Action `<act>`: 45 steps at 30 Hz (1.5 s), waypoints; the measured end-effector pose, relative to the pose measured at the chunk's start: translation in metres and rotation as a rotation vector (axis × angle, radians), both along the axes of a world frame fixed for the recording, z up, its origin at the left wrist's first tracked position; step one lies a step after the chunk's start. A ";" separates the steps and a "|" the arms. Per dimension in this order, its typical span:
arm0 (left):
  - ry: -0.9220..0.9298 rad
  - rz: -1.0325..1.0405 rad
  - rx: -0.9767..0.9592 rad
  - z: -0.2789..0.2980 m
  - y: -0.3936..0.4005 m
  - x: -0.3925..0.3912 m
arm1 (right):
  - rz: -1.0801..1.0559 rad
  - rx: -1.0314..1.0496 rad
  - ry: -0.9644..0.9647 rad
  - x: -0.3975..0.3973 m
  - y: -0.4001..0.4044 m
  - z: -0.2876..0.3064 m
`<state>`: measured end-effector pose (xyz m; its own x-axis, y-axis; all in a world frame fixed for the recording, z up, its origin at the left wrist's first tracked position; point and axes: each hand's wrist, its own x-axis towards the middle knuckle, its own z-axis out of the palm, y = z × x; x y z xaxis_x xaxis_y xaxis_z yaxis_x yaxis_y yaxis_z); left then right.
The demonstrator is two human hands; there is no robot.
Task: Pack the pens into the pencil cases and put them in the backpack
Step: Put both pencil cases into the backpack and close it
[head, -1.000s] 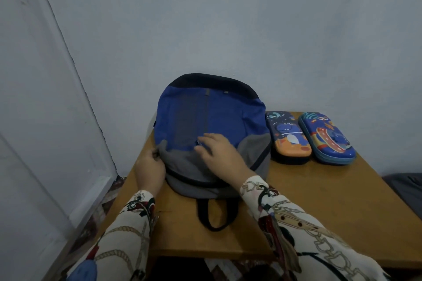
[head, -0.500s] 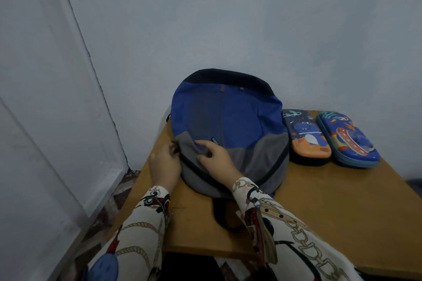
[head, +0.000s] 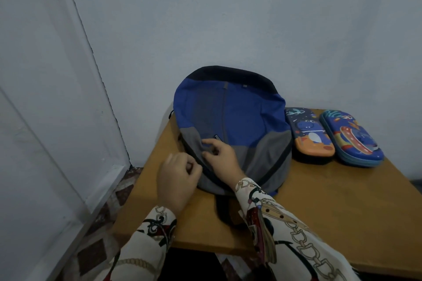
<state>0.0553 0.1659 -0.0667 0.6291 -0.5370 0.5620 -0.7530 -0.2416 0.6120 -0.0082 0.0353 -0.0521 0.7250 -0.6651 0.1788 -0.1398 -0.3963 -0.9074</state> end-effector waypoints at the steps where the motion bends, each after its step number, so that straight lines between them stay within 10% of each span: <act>1: -0.004 -0.052 0.011 0.000 0.001 0.000 | -0.001 0.008 -0.006 0.000 0.000 0.000; 6: 0.404 -0.045 -0.119 0.000 0.001 0.013 | 0.010 -0.141 0.043 -0.006 0.006 0.010; 12: 0.566 -0.047 -0.229 0.007 0.003 0.018 | -0.118 -1.031 -0.107 -0.033 0.041 0.010; 21: 0.771 -0.120 -0.370 0.011 0.009 0.019 | -0.195 -0.903 0.195 -0.021 0.053 -0.002; 45: 0.397 -0.029 -0.052 -0.006 -0.014 0.028 | -0.286 -0.929 0.307 -0.024 0.057 0.006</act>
<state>0.0828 0.1518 -0.0723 0.7878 -0.5350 0.3050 -0.4613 -0.1845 0.8678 -0.0323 0.0926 -0.0466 0.6624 -0.5133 0.5457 -0.5145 -0.8411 -0.1667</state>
